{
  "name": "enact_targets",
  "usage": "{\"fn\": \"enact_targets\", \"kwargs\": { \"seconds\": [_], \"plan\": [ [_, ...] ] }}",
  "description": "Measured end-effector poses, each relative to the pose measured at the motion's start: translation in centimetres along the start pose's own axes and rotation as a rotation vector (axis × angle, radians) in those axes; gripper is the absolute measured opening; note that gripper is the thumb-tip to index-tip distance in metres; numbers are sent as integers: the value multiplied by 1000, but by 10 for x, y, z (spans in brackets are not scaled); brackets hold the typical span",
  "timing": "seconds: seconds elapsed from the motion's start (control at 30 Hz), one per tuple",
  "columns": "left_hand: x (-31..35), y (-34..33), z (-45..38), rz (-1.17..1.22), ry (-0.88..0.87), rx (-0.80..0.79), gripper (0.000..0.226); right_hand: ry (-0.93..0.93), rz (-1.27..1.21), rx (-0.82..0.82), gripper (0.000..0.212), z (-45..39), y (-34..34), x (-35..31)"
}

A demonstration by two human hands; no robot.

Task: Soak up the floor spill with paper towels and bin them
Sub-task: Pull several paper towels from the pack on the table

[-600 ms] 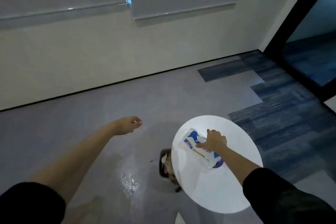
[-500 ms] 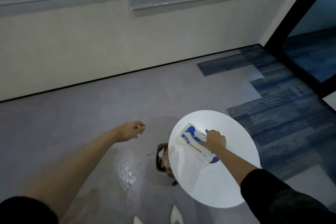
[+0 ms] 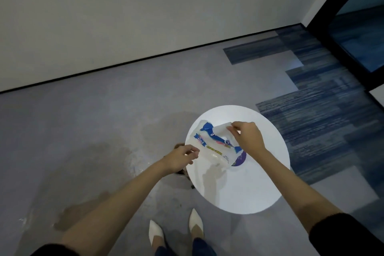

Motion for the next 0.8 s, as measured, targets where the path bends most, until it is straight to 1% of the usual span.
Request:
{"fn": "enact_targets", "kwargs": {
  "seconds": [0.1, 0.2, 0.27, 0.33, 0.4, 0.43, 0.5, 0.57, 0.63, 0.67, 0.7, 0.77, 0.8],
  "plan": [
    [10, -21, -4, 86, 52, 7, 32, 7, -69, 27, 26, 5, 9, -3],
    [10, -44, -10, 295, 194, -17, 27, 19, -72, 55, 24, 12, 18, -7],
    [7, -59, -16, 417, 251, -9, 35, 31, -81, 74, 25, 16, 23, -8],
    [8, -70, -23, 530, 254, 23, 44, 33, -76, 67, 26, 21, 27, -10],
    [10, -80, -28, 650, 268, 57, 47, 27, -108, 81, 26, 26, 35, -12],
    [10, -83, -30, 706, 291, 78, 47, 17, -172, 110, 26, 28, 42, -14],
    [6, -89, -33, 831, 362, 93, 48, -43, -406, 189, 23, 34, 59, -14],
    [1, -94, -36, 1017, 411, 50, 56, -145, -592, 212, 22, 40, 66, -5],
    [-5, -102, -37, 1149, 450, -12, 69, -232, -679, 113, 23, 48, 56, 7],
    [-10, -105, -36, 1183, 466, -10, 71, -268, -742, 39, 23, 53, 47, 14],
    [-15, -107, -34, 1205, 459, 9, 67, -309, -818, -38, 23, 59, 37, 20],
    [-24, -112, -28, 1178, 423, 15, 63, -373, -873, -174, 20, 74, 13, 32],
    [-34, -114, -24, 1131, 413, 17, 65, -378, -824, -227, 18, 83, 0, 38]
  ]
}}
Point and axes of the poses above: each hand's wrist, its own z-axis away from the middle knuckle, its own y-axis out of the back of the hand, x = y × z, the point moved 5 cm from there along -z, towards the middle knuckle, and after that the axes turned 8 degrees about x, right-handed, at the moved point
